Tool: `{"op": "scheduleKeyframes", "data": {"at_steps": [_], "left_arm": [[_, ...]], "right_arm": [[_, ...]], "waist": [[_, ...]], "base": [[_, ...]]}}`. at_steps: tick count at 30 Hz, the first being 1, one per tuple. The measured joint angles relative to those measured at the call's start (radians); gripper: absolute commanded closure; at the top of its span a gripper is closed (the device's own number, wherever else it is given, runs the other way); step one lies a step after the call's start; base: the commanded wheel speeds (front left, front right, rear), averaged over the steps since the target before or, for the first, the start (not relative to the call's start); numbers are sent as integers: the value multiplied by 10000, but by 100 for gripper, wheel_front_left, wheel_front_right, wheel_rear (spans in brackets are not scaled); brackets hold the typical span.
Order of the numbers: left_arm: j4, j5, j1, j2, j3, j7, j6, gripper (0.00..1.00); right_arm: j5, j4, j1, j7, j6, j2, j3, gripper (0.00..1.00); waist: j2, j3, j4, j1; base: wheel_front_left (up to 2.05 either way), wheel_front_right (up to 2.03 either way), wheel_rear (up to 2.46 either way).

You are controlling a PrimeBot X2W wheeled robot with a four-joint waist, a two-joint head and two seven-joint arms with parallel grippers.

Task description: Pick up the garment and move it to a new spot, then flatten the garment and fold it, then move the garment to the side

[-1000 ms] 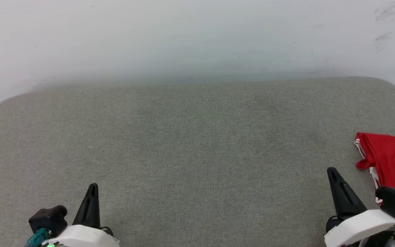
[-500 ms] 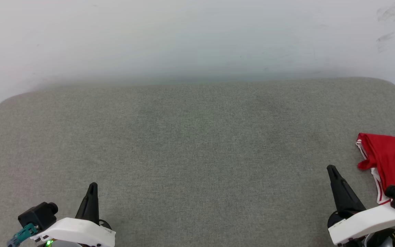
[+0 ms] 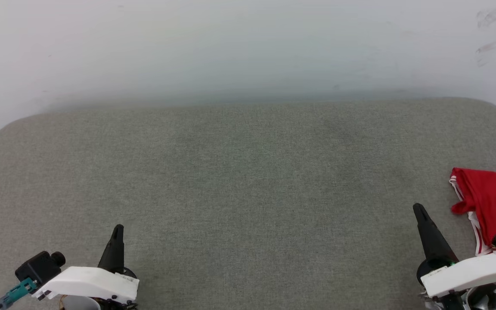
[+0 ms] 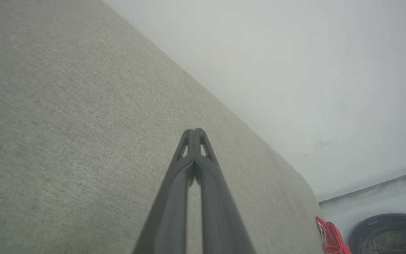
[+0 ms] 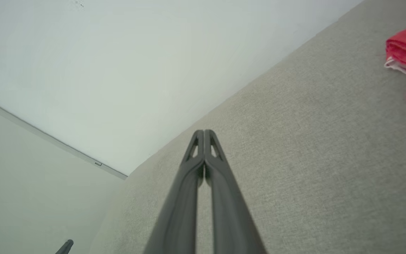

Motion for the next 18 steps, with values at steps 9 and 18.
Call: {"op": "scheduleKeyframes", "data": {"at_steps": [9,18], "left_arm": [[146,-886,-131,-207,274,265,-267,100],[270,-1710,-235,-397,527,514,-502,100]], "right_arm": [[1174,261,-109,2,0,-21,-52,100],[2238,512,-282,13,0,-33,-107,100]], "waist": [[0,5,35,0],[0,10,71,0]], "base": [[0,0,0],[0,0,0]]}}
